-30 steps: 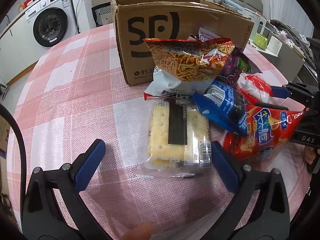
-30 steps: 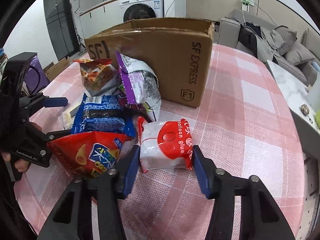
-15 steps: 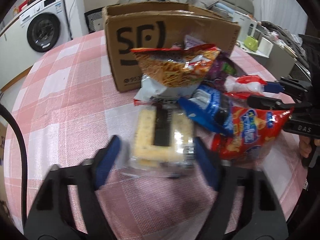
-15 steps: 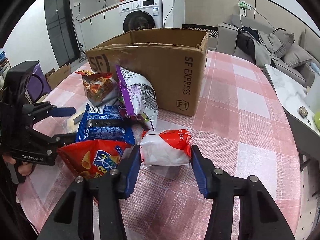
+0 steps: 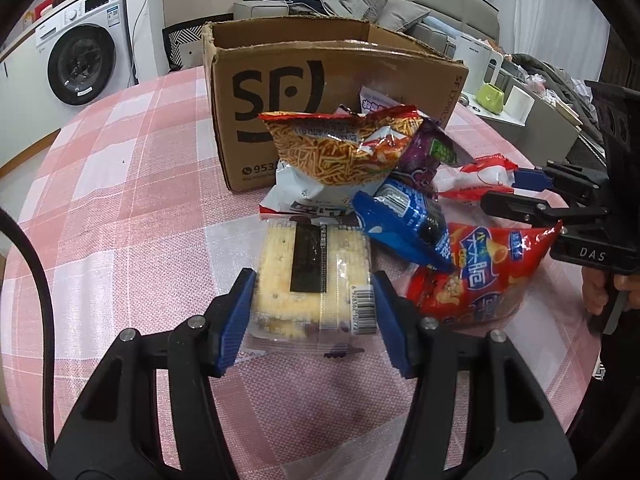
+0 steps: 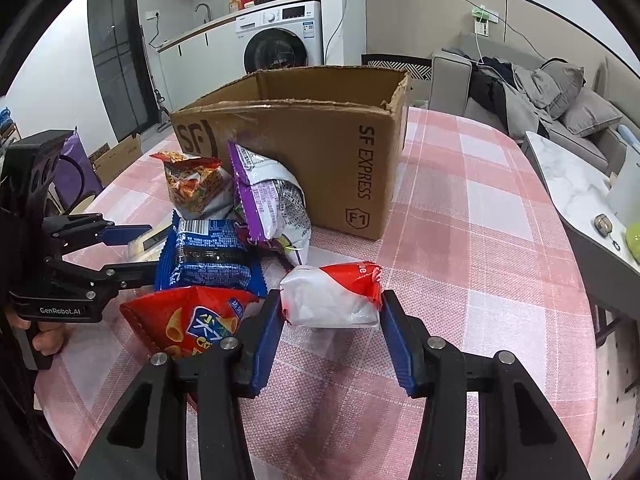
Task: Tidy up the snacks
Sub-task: 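Lift both held packs and carry them over the cardboard box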
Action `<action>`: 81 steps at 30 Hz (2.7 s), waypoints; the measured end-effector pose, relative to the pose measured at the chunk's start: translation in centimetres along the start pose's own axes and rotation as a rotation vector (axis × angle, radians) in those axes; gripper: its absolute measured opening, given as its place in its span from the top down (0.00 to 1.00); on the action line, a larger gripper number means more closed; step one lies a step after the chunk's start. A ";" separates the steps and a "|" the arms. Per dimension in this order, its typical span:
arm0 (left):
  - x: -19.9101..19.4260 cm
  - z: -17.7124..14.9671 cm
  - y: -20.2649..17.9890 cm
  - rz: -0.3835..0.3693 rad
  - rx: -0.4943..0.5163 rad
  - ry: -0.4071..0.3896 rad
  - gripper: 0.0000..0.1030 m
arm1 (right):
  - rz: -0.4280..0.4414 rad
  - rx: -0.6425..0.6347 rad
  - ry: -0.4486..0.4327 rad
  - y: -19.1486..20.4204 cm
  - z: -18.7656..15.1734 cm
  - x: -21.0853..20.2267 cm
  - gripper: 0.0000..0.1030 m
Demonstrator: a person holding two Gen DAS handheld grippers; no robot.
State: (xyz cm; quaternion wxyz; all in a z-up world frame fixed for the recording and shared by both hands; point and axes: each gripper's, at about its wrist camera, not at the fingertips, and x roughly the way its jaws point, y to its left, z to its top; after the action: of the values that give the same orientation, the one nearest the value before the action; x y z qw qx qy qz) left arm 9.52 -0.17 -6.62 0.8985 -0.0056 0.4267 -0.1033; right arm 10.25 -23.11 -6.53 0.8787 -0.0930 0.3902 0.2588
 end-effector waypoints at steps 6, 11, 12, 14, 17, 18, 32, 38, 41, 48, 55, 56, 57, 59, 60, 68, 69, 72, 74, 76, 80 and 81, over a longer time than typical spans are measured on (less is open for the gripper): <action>-0.6 0.2 -0.2 0.001 0.010 -0.010 0.46 | -0.002 -0.002 -0.017 0.1 0.1 -0.6 0.54; -1.3 0.1 0.4 0.011 0.008 -0.014 0.46 | -0.003 -0.002 -0.028 0.1 0.3 -1.0 0.54; -1.4 0.1 0.5 0.015 0.008 -0.014 0.46 | -0.004 -0.001 -0.032 0.0 0.3 -1.1 0.54; -1.7 0.1 0.9 0.024 0.007 -0.016 0.46 | -0.004 0.002 -0.036 0.0 0.3 -1.3 0.54; -2.1 0.1 1.8 0.037 -0.007 -0.020 0.46 | -0.010 0.007 -0.041 -0.2 0.3 -1.5 0.54; -2.2 0.1 2.3 0.044 -0.015 -0.023 0.46 | -0.012 0.009 -0.043 -0.2 0.3 -1.6 0.54; -5.8 1.3 5.0 0.070 -0.104 -0.136 0.46 | 0.004 0.033 -0.099 -0.3 0.6 -3.1 0.54; -7.4 1.6 4.7 0.066 -0.113 -0.181 0.46 | 0.003 0.039 -0.121 -0.2 0.8 -3.8 0.54; -7.9 1.8 4.7 0.069 -0.117 -0.191 0.46 | 0.004 0.045 -0.129 -0.3 0.9 -4.1 0.54; -9.6 2.0 4.5 0.070 -0.127 -0.234 0.46 | 0.008 0.056 -0.169 -0.4 1.3 -5.1 0.54; -11.2 2.4 4.0 0.063 -0.129 -0.279 0.46 | 0.015 0.065 -0.212 -0.4 1.6 -6.2 0.54; -11.4 2.4 3.9 0.063 -0.128 -0.284 0.46 | 0.018 0.067 -0.220 -0.4 1.6 -6.5 0.54; -11.6 2.5 3.8 0.065 -0.128 -0.290 0.46 | 0.019 0.069 -0.228 -0.4 1.7 -6.7 0.54; -11.8 2.7 3.6 0.065 -0.125 -0.295 0.46 | 0.017 0.072 -0.243 -0.4 1.8 -7.2 0.54; -11.9 2.8 3.5 0.065 -0.124 -0.301 0.46 | 0.017 0.074 -0.250 -0.3 1.8 -7.4 0.54; -12.5 4.4 2.5 0.065 -0.117 -0.333 0.46 | 0.021 0.071 -0.282 0.2 3.1 -8.2 0.53; -12.6 4.7 2.3 0.062 -0.115 -0.338 0.46 | 0.025 0.067 -0.283 0.3 3.4 -8.3 0.54; -12.6 5.8 1.7 0.067 -0.100 -0.349 0.46 | 0.026 0.056 -0.297 0.6 4.2 -8.7 0.53; -12.7 6.5 1.3 0.070 -0.093 -0.356 0.46 | 0.030 0.056 -0.301 0.5 4.7 -8.7 0.53; -12.6 7.2 1.0 0.068 -0.087 -0.359 0.46 | 0.035 0.049 -0.305 0.6 5.3 -8.7 0.53; -12.3 8.7 0.7 0.070 -0.081 -0.361 0.46 | 0.046 0.036 -0.310 0.9 6.4 -8.5 0.53; -12.2 9.0 0.6 0.069 -0.080 -0.361 0.46 | 0.049 0.033 -0.309 1.0 6.6 -8.4 0.53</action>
State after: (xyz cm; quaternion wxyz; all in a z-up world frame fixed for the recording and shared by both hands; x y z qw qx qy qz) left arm 9.02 2.06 8.38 0.9625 -0.0450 0.2623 -0.0526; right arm 9.24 -23.05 4.15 0.9231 -0.0282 0.2568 0.2849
